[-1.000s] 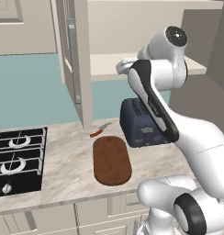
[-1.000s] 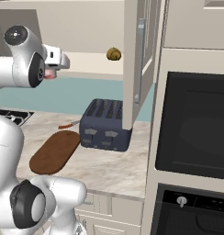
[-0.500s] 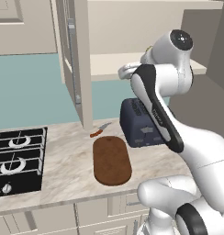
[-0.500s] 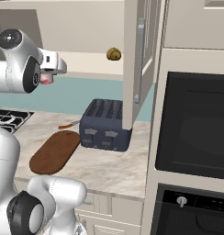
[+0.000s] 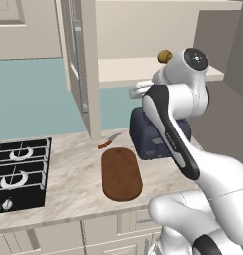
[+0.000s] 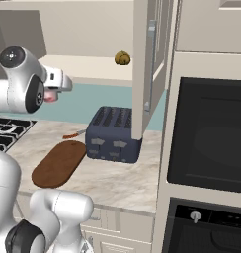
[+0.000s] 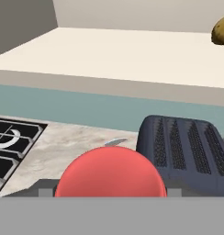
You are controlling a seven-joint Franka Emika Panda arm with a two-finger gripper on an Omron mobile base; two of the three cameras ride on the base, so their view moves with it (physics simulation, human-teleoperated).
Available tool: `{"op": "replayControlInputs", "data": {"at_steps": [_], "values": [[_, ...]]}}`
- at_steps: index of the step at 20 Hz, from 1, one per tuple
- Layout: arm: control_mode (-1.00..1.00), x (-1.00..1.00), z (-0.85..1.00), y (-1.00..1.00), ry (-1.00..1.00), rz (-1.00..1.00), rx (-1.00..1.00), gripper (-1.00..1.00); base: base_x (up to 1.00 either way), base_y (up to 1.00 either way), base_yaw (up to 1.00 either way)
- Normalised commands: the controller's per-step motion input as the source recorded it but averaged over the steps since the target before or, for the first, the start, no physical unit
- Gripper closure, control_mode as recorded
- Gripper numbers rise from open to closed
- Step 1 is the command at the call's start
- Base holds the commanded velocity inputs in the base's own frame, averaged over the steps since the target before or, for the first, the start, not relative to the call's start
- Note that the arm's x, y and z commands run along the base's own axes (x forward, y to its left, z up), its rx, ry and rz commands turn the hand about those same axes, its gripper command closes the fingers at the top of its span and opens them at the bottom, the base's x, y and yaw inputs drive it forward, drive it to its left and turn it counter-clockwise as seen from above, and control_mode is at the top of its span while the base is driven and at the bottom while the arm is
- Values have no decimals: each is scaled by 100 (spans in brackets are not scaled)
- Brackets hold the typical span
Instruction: Pick the bread, place it on the cutting board, pick the jam, place it on the counter, and close the cabinet.
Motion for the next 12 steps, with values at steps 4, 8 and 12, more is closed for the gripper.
{"op": "replayControlInputs", "data": {"at_steps": [4, 8, 12], "values": [[-100, -9, -35, -2, 0, 0, 0, 100, 0, 0, 0], [-100, -13, -26, 0, 0, 0, 0, 100, 0, 0, 0], [-100, -17, -27, -3, 0, 0, 0, 100, 0, 0, 0]]}}
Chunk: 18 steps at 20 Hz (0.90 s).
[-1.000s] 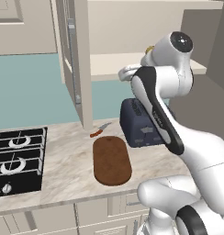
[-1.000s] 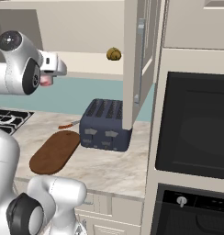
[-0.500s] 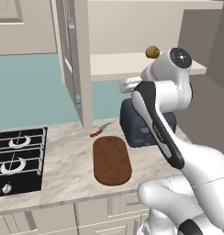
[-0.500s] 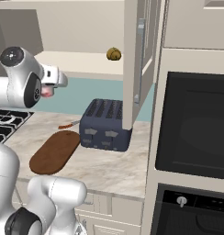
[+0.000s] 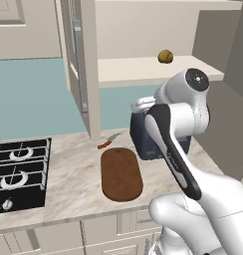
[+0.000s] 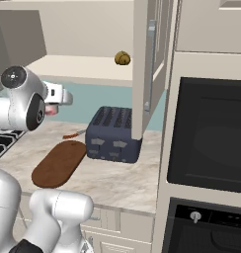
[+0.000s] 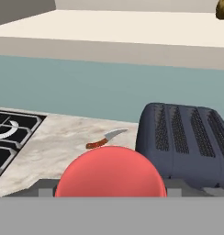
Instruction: Pick the bread, place it on the cutting board, pick the jam, place it on the counter, and close the cabinet.
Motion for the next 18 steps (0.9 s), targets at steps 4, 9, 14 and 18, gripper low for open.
{"op": "replayControlInputs", "data": {"at_steps": [4, 9, 14, 18], "values": [[-100, -17, -31, -3, 0, 0, 0, 100, 0, 0, 0], [-100, -15, -32, -1, 0, 0, 0, 100, 0, 0, 0], [-100, -9, -36, 0, 0, 0, 0, 100, 0, 0, 0], [-100, -10, -28, 0, 0, 0, 0, 100, 0, 0, 0]]}}
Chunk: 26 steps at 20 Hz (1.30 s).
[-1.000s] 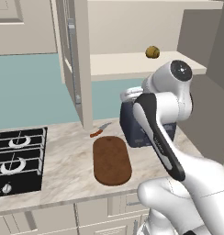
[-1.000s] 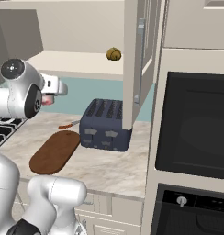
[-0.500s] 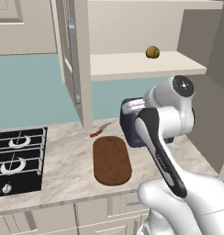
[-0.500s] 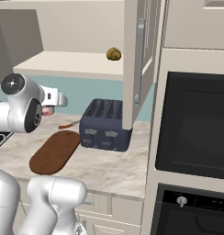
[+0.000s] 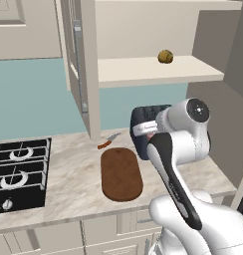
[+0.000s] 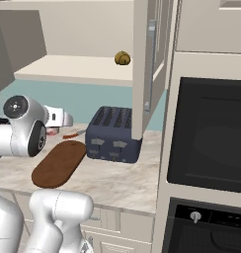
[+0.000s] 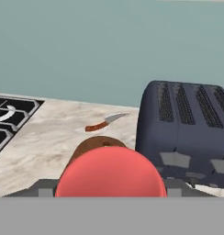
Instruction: Pick the bread, place it on the cutting board, pick the jam, place it on the counter, and close the cabinet.
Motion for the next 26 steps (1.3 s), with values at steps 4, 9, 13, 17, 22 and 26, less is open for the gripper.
{"op": "replayControlInputs", "data": {"at_steps": [4, 9, 13, 17, 22, 26], "values": [[-100, -18, -29, -8, 0, 0, 0, 100, 0, 0, 0], [-100, -19, -27, -17, 0, 0, 0, 100, 0, 0, 0], [-100, -18, -23, -22, 0, 0, 0, 100, 0, 0, 0], [-100, -16, -24, -24, 0, 0, 0, 100, 0, 0, 0], [-100, -15, -26, -25, 0, 0, 0, 100, 0, 0, 0], [-100, -10, -32, -28, 0, 0, 0, 100, 0, 0, 0]]}}
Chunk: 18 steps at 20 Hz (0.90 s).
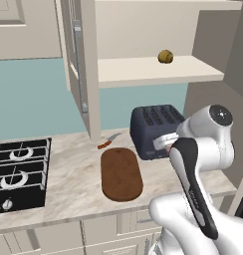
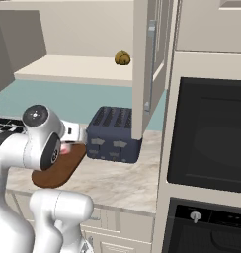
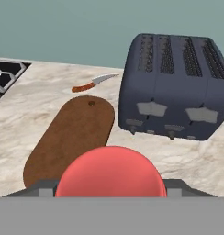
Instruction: Pick the bread, place it on the cutting board, pick the jam, place it on the counter, and close the cabinet.
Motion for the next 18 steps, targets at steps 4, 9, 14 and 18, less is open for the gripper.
{"op": "replayControlInputs", "data": {"at_steps": [4, 9, 14, 18], "values": [[-100, -1, -31, -27, 0, 0, 0, 100, 0, 0, 0], [-100, 0, -32, -24, -1, 0, 0, 100, 0, 0, 0], [-100, 0, -35, -18, -2, 0, 0, 100, 0, 0, 0], [-100, 0, -34, -11, -3, 0, 0, 100, 0, 0, 0]]}}
